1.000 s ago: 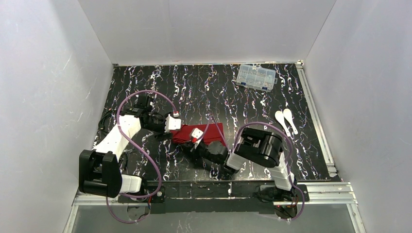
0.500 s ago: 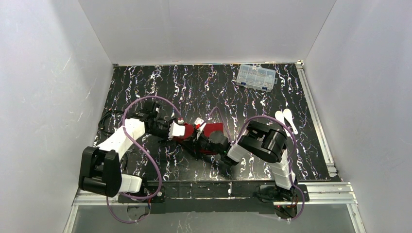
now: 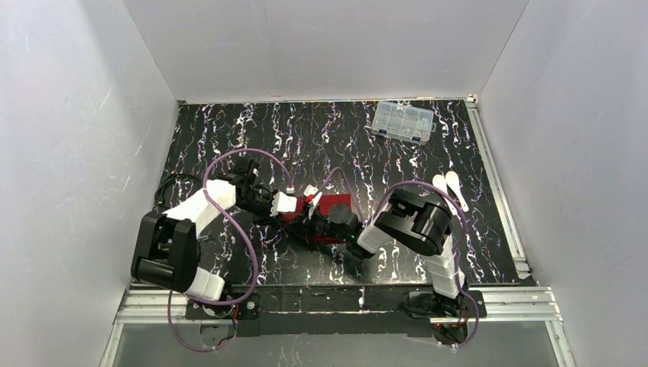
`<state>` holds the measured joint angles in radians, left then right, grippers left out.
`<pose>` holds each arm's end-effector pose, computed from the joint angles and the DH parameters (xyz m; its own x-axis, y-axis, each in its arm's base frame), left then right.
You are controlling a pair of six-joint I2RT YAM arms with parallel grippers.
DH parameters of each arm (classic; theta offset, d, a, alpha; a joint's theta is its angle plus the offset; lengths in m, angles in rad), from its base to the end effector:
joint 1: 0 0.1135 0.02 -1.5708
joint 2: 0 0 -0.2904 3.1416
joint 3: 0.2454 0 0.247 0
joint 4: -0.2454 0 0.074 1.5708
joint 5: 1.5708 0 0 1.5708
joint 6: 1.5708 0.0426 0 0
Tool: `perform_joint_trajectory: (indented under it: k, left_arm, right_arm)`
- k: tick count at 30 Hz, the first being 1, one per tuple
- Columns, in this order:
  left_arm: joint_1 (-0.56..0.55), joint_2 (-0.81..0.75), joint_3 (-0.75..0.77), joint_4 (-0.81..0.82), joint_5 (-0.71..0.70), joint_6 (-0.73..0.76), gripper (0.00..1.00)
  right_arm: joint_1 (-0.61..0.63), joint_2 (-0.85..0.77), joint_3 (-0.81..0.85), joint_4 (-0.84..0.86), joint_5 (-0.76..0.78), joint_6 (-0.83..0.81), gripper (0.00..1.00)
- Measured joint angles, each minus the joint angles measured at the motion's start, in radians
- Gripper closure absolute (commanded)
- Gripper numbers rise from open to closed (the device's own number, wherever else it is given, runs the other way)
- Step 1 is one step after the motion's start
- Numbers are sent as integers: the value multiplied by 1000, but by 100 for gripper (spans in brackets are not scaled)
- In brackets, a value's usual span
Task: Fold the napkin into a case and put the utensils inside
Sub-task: Stuff the top corner of the smaller-rectangle-folded napkin into the folded napkin.
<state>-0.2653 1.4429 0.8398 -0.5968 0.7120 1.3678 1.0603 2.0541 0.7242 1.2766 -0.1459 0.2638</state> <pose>0.2367 -0.0932 0.2160 0.2369 0.7040 -0.6695 0.9670 -0.1046 0.2323 0.1834 0.3401 0.1461 -0.2687 0.0482 -0.9620 -0.8951 0.3565 0.2679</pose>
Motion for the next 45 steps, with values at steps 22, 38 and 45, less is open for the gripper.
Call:
perform_joint_trajectory:
  k: [22, 38, 45]
  left_arm:
    - [-9, 65, 68, -47, -5, -18, 100]
    - [-9, 65, 68, -47, -10, -10, 64]
    - [-5, 65, 80, -50, -44, -78, 50]
  right_arm:
    - [-11, 0, -1, 18, -14, 73, 68]
    - [-20, 0, -51, 118, 5, 97, 99]
    - [-27, 0, -51, 120, 0, 105, 99]
